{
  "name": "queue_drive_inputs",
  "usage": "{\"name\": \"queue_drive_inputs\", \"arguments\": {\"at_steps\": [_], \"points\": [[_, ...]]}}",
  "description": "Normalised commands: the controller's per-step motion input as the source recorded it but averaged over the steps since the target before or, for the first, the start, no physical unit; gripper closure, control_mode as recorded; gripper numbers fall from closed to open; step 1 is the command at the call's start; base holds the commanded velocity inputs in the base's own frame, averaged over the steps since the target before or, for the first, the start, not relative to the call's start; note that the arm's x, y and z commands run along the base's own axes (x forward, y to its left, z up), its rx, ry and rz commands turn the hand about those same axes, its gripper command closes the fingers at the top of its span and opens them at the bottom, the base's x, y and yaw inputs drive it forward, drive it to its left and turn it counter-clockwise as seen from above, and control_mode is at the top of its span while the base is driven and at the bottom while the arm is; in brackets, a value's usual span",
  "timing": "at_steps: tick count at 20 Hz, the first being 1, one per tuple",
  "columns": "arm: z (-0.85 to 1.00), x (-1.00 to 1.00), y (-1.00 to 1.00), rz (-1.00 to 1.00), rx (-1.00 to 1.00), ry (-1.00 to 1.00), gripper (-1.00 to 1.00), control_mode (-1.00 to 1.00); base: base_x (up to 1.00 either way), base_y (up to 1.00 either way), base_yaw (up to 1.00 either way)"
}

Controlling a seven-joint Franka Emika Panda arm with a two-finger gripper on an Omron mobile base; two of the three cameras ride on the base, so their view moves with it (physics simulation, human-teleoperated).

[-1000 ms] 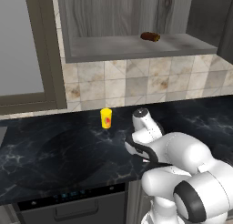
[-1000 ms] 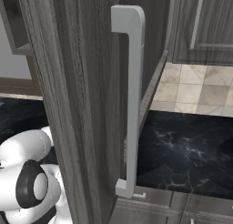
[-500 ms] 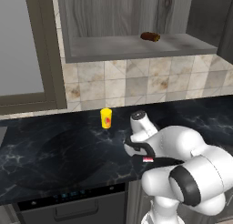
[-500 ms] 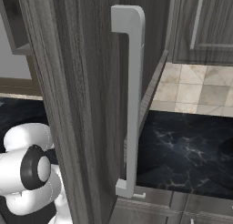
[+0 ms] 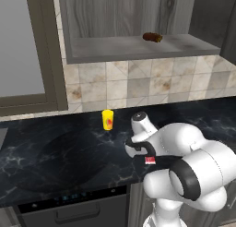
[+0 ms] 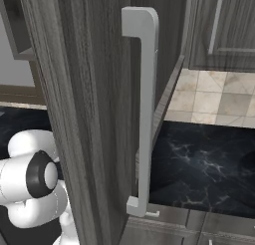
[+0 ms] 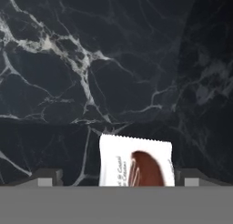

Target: Pick the canned food and bar from the counter and place them in the cabinets closest to them.

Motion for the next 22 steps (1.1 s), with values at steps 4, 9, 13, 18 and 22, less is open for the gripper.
{"name": "queue_drive_inputs", "arguments": {"at_steps": [4,9,13,18,22], "points": [[-0.39,-0.41,-0.30,0.00,0.00,-0.02,-1.00,-1.00,0.00,0.00,0.00],[-0.21,-0.22,-0.18,0.00,0.00,-0.02,-1.00,-1.00,0.00,0.00,0.00],[-0.05,0.00,0.00,0.00,0.00,0.00,-1.00,-1.00,0.00,0.00,0.00],[-0.46,-0.12,-0.01,0.00,0.02,0.00,-1.00,-1.00,0.00,0.00,0.00],[-0.19,-0.15,-0.05,0.00,0.00,-0.02,-1.00,-1.00,0.00,0.00,0.00]]}}
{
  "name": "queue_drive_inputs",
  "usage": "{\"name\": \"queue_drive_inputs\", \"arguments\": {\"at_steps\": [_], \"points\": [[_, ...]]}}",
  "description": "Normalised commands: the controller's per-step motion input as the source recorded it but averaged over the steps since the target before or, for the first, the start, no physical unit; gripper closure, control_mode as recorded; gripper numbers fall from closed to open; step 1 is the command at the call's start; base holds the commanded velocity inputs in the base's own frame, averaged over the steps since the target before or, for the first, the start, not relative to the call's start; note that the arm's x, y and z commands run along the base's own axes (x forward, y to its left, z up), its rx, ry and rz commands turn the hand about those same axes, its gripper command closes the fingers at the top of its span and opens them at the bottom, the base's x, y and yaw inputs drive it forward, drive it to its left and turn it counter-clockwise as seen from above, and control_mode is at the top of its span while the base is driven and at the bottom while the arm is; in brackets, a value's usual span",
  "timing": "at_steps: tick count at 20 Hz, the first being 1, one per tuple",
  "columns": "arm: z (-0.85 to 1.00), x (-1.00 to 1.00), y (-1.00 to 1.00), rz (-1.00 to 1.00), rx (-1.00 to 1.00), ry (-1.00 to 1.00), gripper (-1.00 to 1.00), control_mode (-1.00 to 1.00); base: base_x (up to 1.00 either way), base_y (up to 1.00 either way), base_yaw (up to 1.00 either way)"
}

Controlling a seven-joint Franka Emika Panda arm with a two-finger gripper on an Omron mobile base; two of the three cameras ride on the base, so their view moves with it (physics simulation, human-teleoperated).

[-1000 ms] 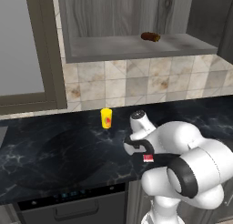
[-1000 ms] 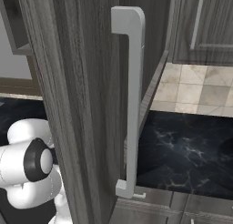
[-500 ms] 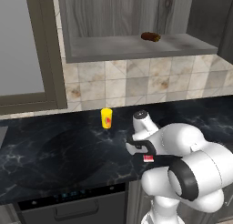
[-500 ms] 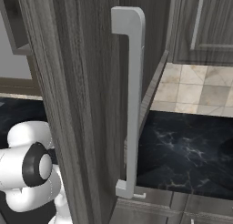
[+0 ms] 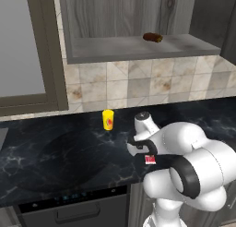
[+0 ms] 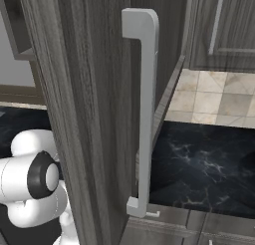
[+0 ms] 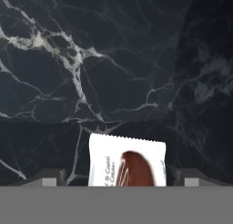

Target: Pick the canned food and bar from the counter and place them in the cabinets closest to them.

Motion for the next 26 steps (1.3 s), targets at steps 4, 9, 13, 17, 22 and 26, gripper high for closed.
{"name": "queue_drive_inputs", "arguments": {"at_steps": [4,9,13,17,22,26], "points": [[-0.25,-0.22,-0.03,0.00,0.00,-0.01,1.00,-1.00,0.00,0.00,0.00],[-0.04,-0.05,0.00,0.00,0.00,0.00,1.00,-1.00,0.00,0.00,0.00],[0.00,0.00,0.00,0.00,0.00,0.00,1.00,-1.00,0.00,0.00,0.00],[0.13,-0.03,0.00,0.00,0.01,-0.03,1.00,-1.00,0.00,0.00,0.00],[0.42,0.00,0.00,-0.02,0.04,-0.06,1.00,-1.00,0.00,0.00,0.00],[0.52,-0.05,0.00,0.00,0.05,-0.07,1.00,-1.00,0.00,0.00,0.00]]}}
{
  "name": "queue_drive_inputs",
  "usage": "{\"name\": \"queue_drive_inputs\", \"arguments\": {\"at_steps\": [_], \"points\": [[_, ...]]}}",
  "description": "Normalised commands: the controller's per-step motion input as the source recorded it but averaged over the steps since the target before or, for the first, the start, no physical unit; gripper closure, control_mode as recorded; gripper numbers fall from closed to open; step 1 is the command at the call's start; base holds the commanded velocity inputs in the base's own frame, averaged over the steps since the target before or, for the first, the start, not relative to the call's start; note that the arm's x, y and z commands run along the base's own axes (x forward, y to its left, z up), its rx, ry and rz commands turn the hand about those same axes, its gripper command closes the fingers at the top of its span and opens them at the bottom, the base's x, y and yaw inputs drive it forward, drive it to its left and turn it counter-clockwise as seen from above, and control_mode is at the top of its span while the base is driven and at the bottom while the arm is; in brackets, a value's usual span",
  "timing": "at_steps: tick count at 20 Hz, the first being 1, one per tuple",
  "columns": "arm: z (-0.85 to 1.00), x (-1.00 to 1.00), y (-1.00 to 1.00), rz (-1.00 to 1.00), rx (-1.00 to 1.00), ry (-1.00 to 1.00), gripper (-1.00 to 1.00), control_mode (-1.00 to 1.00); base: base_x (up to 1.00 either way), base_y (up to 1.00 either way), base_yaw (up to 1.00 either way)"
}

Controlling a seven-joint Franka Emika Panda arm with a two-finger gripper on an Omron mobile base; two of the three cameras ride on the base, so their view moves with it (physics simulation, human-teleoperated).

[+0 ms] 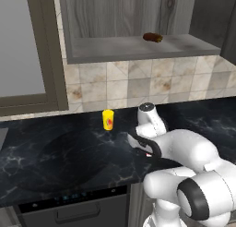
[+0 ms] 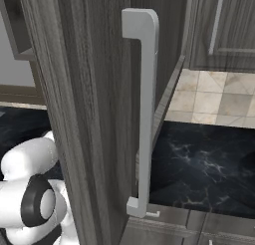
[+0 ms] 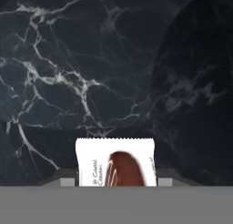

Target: Pick the canned food and bar from the counter and place them in the cabinets closest to them.

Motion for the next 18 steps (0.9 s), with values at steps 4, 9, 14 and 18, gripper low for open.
{"name": "queue_drive_inputs", "arguments": {"at_steps": [4,9,14,18], "points": [[0.53,-0.12,0.00,0.00,0.04,-0.09,1.00,-1.00,0.00,0.00,0.00],[0.54,-0.17,0.00,0.00,0.03,-0.10,1.00,-1.00,0.00,0.00,0.00],[0.56,-0.25,0.00,0.00,0.01,-0.12,1.00,-1.00,0.00,0.00,0.00],[0.59,-0.27,0.00,0.00,0.01,-0.13,1.00,-1.00,0.00,0.00,0.00]]}}
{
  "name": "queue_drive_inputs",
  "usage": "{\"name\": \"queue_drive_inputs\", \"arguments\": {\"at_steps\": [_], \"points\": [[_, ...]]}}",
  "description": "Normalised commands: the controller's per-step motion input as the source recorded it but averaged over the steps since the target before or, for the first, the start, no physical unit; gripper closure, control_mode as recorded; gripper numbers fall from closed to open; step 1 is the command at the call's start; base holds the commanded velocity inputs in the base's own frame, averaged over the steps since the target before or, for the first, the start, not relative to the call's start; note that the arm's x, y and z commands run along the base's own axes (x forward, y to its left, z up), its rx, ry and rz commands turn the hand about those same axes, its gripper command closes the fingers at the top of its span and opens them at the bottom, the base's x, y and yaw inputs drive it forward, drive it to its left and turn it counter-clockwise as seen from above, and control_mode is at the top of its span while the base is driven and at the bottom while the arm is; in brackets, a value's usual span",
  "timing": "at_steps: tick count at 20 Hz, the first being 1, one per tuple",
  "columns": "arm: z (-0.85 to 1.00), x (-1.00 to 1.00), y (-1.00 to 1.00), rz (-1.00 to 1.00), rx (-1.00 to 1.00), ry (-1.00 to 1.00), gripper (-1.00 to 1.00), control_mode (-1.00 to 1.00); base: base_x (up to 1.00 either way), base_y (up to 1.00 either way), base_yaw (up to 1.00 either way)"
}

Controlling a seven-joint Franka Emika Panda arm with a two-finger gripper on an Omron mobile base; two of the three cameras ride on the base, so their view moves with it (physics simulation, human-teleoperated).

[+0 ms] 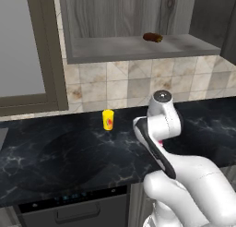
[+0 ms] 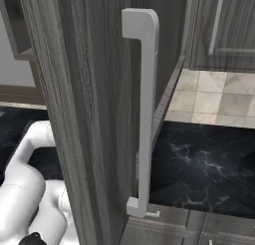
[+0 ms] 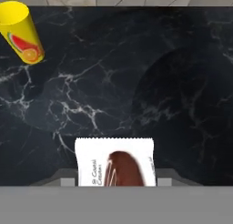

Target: Pick the canned food and bar from the counter and place them in the cabinets closest to them.

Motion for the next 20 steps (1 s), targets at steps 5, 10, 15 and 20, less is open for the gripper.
{"name": "queue_drive_inputs", "arguments": {"at_steps": [5,10,15,20], "points": [[0.64,-0.21,0.00,0.00,0.01,-0.10,1.00,-1.00,0.00,0.00,0.00],[0.67,-0.20,0.00,0.00,0.01,-0.08,1.00,-1.00,0.00,0.00,0.00],[0.67,-0.18,0.00,0.00,0.00,-0.07,1.00,-1.00,0.00,0.00,0.00],[0.66,-0.18,0.00,0.00,0.00,-0.07,1.00,-1.00,0.00,0.00,0.00]]}}
